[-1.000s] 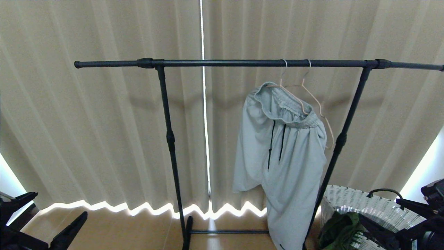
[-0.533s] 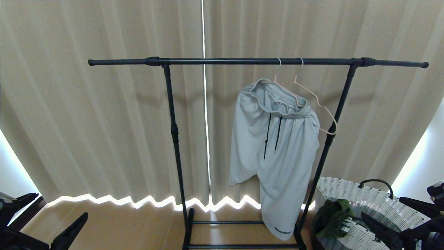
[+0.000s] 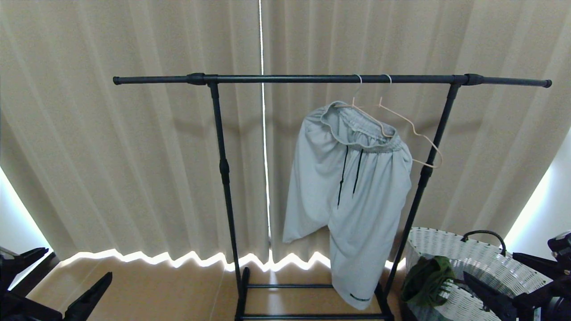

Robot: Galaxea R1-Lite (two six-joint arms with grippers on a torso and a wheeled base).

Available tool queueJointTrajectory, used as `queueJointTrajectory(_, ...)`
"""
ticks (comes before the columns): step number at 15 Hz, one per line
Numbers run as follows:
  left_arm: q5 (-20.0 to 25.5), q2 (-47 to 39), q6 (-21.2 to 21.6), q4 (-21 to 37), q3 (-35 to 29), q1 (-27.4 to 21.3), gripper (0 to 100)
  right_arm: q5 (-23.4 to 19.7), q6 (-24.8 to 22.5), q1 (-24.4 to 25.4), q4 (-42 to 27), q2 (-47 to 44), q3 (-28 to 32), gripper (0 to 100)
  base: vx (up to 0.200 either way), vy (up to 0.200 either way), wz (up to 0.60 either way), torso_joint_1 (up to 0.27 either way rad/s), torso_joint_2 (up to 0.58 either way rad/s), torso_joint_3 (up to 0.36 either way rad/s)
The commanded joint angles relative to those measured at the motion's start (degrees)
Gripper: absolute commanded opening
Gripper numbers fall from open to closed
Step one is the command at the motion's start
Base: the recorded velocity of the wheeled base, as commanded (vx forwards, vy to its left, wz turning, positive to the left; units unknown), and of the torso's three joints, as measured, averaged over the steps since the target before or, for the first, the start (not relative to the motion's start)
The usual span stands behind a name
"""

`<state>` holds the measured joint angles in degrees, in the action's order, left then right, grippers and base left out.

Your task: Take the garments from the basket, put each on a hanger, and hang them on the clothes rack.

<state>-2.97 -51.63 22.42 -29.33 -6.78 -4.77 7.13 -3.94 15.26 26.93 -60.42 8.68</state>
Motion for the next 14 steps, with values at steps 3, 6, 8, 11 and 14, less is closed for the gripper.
queueJointTrajectory(3, 0.0, -0.1, 0.0, 0.0, 0.0, 0.0, 100, 0.0, 0.0, 0.0, 0.1, -0.3, 0.0, 100, 0.0, 0.0, 0.0, 0.0, 0.0, 0.0)
queueJointTrajectory(6, 0.0, -0.1, -0.1, 0.0, 0.0, 0.0, 100, 0.0, 0.0, 0.0, 0.0, -0.3, -0.1, 100, 0.0, 0.0, 0.0, -0.037, 0.08, 0.041)
queueJointTrajectory(8, 0.1, -0.1, 0.0, 0.0, 0.2, -0.1, 100, 0.0, 0.0, 0.0, 0.0, -0.3, -0.1, 100, 0.0, 0.0, 0.0, -0.176, 0.38, 0.195)
queueJointTrajectory(11, 0.1, -0.1, 0.0, 0.0, 0.0, -0.2, 100, 0.0, -0.1, 0.0, 0.0, -0.3, -0.2, 100, 0.0, 0.0, 0.0, -0.207, 0.46, 0.24)
queueJointTrajectory(14, 0.1, -0.2, 0.0, 0.0, -0.3, -0.2, 100, 0.0, -0.1, 0.0, -0.2, -0.3, -0.2, 100, 0.0, 0.0, 0.0, -0.212, 0.47, 0.251)
